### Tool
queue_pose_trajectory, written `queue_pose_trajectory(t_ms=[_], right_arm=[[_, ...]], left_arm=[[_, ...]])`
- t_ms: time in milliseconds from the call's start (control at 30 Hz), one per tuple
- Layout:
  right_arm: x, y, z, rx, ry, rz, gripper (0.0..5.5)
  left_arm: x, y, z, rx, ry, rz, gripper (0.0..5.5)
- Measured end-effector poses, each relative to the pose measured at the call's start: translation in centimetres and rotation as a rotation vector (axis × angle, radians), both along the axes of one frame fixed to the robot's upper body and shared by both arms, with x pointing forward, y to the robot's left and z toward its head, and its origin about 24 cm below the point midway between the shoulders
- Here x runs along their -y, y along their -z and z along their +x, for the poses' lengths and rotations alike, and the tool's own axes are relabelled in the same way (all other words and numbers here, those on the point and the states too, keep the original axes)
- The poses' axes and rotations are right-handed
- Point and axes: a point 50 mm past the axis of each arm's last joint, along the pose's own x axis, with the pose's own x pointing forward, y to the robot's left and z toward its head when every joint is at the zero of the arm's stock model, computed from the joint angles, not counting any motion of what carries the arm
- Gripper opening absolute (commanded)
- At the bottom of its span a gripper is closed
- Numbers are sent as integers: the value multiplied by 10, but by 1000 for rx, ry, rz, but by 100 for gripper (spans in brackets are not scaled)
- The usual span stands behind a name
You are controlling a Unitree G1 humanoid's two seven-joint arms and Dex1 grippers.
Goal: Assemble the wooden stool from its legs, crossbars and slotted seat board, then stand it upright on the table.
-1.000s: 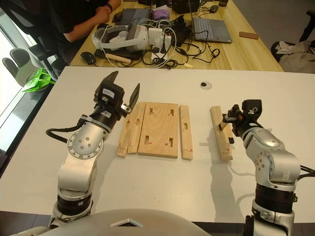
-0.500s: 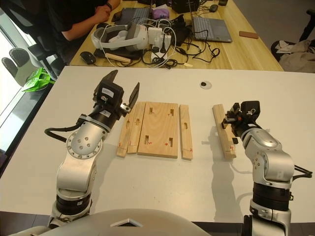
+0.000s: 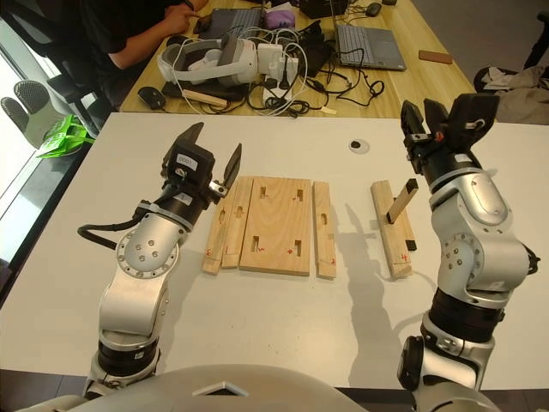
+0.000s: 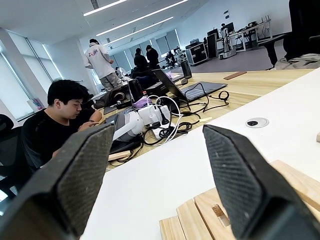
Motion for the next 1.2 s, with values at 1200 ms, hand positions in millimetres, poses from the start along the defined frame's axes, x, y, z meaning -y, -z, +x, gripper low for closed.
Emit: queue_pose_trajectory(t_ms=[1200], right_arm=[[67,116,-6,-639,456,140,164]], left_arm=[[1,3,2,-14,22,-4,325]])
